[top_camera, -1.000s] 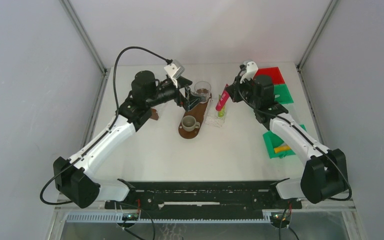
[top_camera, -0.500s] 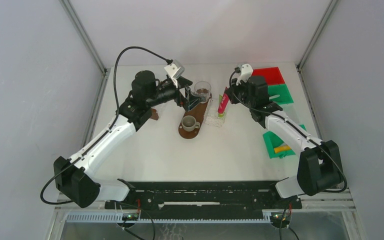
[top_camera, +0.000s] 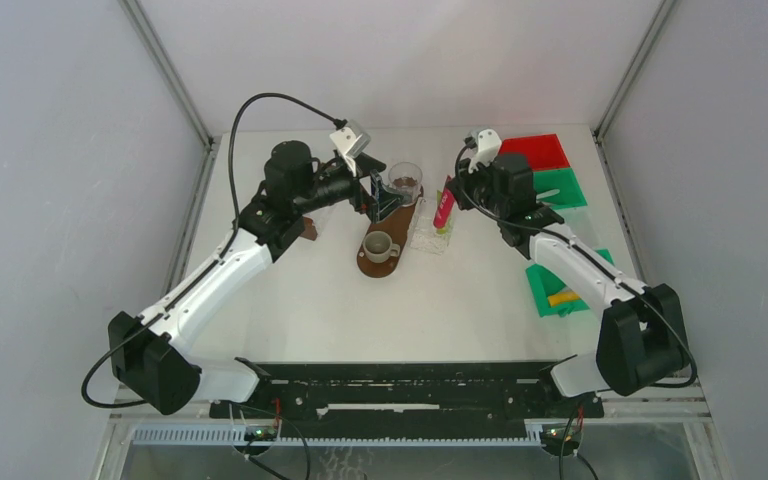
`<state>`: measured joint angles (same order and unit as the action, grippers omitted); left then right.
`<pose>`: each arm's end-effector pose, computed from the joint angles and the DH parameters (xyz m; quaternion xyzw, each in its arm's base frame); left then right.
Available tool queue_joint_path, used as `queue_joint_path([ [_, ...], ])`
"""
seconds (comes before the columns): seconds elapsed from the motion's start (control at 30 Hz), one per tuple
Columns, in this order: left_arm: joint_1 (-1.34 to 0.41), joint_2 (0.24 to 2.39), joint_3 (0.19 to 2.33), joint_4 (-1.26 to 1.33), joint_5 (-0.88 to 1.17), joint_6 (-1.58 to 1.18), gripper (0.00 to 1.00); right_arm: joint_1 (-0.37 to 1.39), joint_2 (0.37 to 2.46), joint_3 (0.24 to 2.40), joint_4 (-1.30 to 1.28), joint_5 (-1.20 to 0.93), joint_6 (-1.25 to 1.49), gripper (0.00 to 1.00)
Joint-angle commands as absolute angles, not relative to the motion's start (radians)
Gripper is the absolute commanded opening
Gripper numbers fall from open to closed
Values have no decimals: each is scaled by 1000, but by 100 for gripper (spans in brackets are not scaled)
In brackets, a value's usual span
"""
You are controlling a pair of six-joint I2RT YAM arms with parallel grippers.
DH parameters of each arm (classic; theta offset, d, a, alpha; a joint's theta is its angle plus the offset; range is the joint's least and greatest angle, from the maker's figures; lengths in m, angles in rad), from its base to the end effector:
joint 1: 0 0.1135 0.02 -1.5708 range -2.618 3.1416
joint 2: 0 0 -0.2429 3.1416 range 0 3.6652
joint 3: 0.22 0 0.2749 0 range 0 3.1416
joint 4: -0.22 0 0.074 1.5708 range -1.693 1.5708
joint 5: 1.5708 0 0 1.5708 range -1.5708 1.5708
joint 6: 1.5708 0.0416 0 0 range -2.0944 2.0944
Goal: Prepare toiletry sets of a toothbrush and toothpaste on the tray
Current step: Place the toothpaste in the toothpaste holder.
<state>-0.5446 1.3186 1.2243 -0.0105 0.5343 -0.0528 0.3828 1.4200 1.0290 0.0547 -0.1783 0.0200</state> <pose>0.2810 -0.1950 0.3717 0.3458 0.6522 -0.3774 0.5591 0.3339 0.1424 0.2689 -0.1972 0.7896 0.1865 0.5503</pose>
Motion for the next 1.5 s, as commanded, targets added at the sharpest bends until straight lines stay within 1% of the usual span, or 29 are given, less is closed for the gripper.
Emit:
queue_joint_path([
  [0.0,-538,1316,1225,28,558,-56,99,395,1351,1031,90,-182,6,0],
  [0.3,-538,1318,1225,29,564,-59,99,396,1344,998,96,-168,3,0],
  [0.83,-538,1326,1229,29,566,-60,99,397,1431,997,154,-170,-14,0],
  [1.3,-538,1322,1224,30,563,-55,100,444,1538,995,183,-142,-80,0],
  [1.37,-538,1322,1225,29,562,-55,99,447,1543,985,196,-140,-83,1],
  [1.47,-538,1322,1226,29,563,-55,99,451,1550,971,208,-140,-82,7],
])
